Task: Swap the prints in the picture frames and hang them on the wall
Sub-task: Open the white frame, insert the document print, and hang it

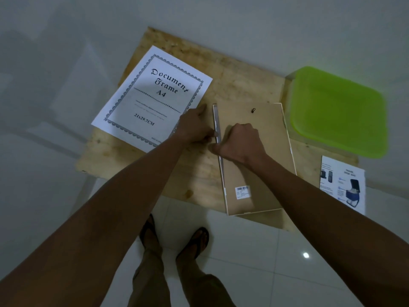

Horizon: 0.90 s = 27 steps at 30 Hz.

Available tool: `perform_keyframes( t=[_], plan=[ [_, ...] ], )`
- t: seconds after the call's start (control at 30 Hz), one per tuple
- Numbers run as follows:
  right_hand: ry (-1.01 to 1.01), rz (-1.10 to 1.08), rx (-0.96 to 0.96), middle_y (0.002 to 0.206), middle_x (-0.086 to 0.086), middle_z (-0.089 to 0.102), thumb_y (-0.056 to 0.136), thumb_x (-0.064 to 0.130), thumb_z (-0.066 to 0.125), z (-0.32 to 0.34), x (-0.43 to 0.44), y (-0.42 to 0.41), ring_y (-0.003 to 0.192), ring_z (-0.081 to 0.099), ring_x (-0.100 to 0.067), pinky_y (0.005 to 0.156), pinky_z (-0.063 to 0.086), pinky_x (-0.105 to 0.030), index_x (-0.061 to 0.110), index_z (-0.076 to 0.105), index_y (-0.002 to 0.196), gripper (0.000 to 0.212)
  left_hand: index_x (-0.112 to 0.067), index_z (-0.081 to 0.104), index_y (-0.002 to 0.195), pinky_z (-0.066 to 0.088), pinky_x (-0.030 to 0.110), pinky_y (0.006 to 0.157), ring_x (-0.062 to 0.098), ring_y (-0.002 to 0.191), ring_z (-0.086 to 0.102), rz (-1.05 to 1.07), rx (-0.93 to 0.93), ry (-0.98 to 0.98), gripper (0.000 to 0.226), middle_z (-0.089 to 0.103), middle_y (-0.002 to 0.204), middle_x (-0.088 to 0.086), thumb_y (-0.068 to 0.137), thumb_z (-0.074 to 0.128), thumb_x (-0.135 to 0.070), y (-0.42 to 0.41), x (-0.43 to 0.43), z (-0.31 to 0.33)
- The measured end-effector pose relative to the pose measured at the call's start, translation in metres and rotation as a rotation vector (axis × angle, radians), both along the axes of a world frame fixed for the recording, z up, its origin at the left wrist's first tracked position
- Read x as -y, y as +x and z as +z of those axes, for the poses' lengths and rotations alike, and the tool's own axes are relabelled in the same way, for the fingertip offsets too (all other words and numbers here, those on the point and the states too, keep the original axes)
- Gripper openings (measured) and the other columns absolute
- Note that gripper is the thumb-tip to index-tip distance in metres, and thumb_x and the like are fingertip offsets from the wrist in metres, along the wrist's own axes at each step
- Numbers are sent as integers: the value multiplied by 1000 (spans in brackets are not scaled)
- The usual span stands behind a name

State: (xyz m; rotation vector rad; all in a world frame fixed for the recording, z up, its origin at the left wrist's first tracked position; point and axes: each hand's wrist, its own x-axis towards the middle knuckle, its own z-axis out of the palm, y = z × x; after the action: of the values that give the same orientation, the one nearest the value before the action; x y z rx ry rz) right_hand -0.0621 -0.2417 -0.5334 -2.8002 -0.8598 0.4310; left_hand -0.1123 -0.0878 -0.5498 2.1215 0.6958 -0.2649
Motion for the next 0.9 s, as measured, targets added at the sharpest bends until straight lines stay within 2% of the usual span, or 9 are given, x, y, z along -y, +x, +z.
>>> perform_keyframes(
  t=[0.1, 0.17, 0.27, 0.37, 0.43, 0.5, 0.6, 0.77, 0.9],
  plan=[
    [-1, 19, -22, 64, -9, 51, 63, 63, 66, -1, -2, -1, 69, 59, -33, 61, 35, -29, 18, 39, 54, 53, -19, 24, 156, 41, 35, 103, 28, 126, 53, 39, 14, -20, 100, 56, 139, 13, 75, 81, -36, -2, 3, 2],
    [-7, 17, -32, 62, -8, 51, 63, 60, 67, -3, 0, -1, 68, 59, -33, 61, 36, -29, 16, 44, 54, 51, -20, 30, 155, 45, 35, 103, 24, 121, 58, 97, 43, -94, 101, 62, 132, 10, 71, 83, -40, -9, 3, -3],
    [-30, 11, -73, 62, -8, 52, 61, 63, 69, -4, 1, 0, 67, 58, -33, 61, 38, -29, 13, 51, 56, 52, -16, 49, 145, 51, 29, 90, 9, 89, 65, 223, 124, -229, 80, 70, 94, -1, 75, 82, -34, -38, 9, -10],
    [-11, -4, -100, 60, -9, 57, 61, 61, 71, -4, 0, 2, 65, 58, -31, 62, 44, -31, 10, 57, 57, 53, -22, 73, 113, 54, 23, 80, 4, 76, 67, 300, 161, -187, 37, 72, 79, -8, 77, 81, -28, -81, 40, -14],
    [14, -6, -123, 57, -9, 58, 61, 53, 71, -2, -1, 4, 63, 60, -29, 61, 48, -31, 8, 59, 57, 47, -16, 75, 90, 58, 26, 73, 10, 66, 71, 354, 96, -408, 21, 74, 71, 0, 73, 85, -22, -102, 68, -9],
    [51, -16, -163, 51, -7, 53, 63, 45, 71, -1, 1, 5, 60, 59, -27, 57, 42, -29, 9, 54, 51, 41, -7, 75, 80, 62, 34, 71, 20, 62, 72, 366, 15, -583, 16, 74, 70, 12, 72, 87, -15, -108, 85, -7],
    [49, -45, -205, 57, -5, 57, 64, 46, 74, -2, 11, 6, 63, 59, -23, 59, 39, -26, 12, 55, 51, 41, -2, 77, 78, 63, 35, 71, 22, 61, 69, 359, 9, -626, 13, 73, 71, 17, 72, 86, -10, -104, 85, -6],
    [-92, -51, -183, 74, -3, 67, 61, 67, 78, -2, 25, -4, 74, 61, -23, 70, 52, -32, 16, 65, 67, 53, 9, 75, 86, 54, 28, 62, 21, 61, 60, 355, -13, -665, 13, 70, 65, 13, 75, 78, 4, -102, 82, 5],
    [21, 82, -125, 85, 0, 62, 70, 52, 77, -4, 26, -4, 79, 60, -23, 68, 46, -32, 21, 59, 75, 36, 3, 77, 82, 51, 23, 56, 18, 56, 58, 351, 12, -612, 7, 70, 69, 21, 75, 78, 0, -103, 86, 7]
  ],
)
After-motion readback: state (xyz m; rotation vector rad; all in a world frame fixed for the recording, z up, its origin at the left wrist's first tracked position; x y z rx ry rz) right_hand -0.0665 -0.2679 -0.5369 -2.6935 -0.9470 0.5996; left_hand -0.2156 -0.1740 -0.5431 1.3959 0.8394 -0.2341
